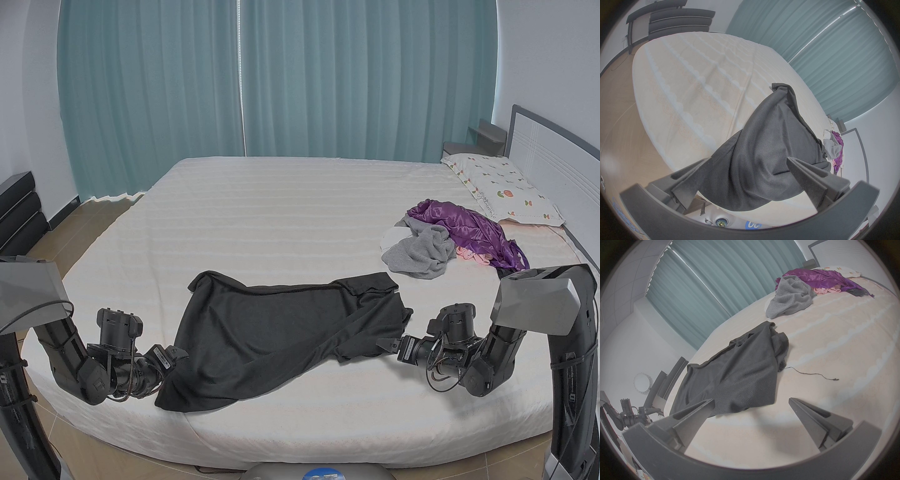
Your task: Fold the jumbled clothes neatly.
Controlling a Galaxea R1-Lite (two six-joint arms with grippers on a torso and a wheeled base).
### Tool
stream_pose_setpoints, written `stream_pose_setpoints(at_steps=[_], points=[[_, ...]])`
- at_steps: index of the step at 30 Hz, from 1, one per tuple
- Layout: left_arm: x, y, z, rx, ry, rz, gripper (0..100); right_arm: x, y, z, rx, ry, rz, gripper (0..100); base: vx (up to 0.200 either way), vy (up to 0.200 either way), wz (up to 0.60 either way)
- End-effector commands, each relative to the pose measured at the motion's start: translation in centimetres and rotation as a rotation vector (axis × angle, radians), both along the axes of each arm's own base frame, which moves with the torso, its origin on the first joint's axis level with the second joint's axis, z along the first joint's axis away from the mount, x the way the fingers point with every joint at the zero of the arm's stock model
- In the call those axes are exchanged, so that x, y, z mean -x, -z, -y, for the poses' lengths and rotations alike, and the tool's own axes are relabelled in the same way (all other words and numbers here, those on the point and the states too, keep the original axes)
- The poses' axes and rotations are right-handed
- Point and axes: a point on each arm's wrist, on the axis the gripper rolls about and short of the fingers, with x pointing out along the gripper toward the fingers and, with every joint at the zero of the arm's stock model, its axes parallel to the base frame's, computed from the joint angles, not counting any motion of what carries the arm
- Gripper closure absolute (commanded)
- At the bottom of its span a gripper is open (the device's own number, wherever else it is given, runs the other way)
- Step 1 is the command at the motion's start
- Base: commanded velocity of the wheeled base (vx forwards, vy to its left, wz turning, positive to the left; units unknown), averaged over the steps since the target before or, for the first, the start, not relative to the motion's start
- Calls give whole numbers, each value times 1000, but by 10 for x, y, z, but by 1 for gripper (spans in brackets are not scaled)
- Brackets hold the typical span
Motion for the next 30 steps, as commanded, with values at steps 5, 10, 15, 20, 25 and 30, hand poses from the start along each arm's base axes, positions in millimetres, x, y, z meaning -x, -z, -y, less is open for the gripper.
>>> stream_pose_setpoints(at_steps=[5,10,15,20,25,30], points=[[-1,0,0,0,-2,1,0,-14,15,-9,9,-7,-10,100,0,0,0],[0,0,0,0,-2,-1,0,-11,10,-8,6,-7,-4,100,0,0,0],[1,0,-1,-3,-1,-2,0,-1,-5,-3,-7,-4,-5,100,0,0,0],[5,0,-1,-9,3,-9,0,14,-24,1,-30,-5,-8,100,0,0,0],[14,-5,-2,-40,34,-6,0,37,-39,8,-58,-18,1,100,0,0,0],[16,-7,-1,-50,47,-1,0,39,-26,7,-41,-28,-27,0,0,0,0]])
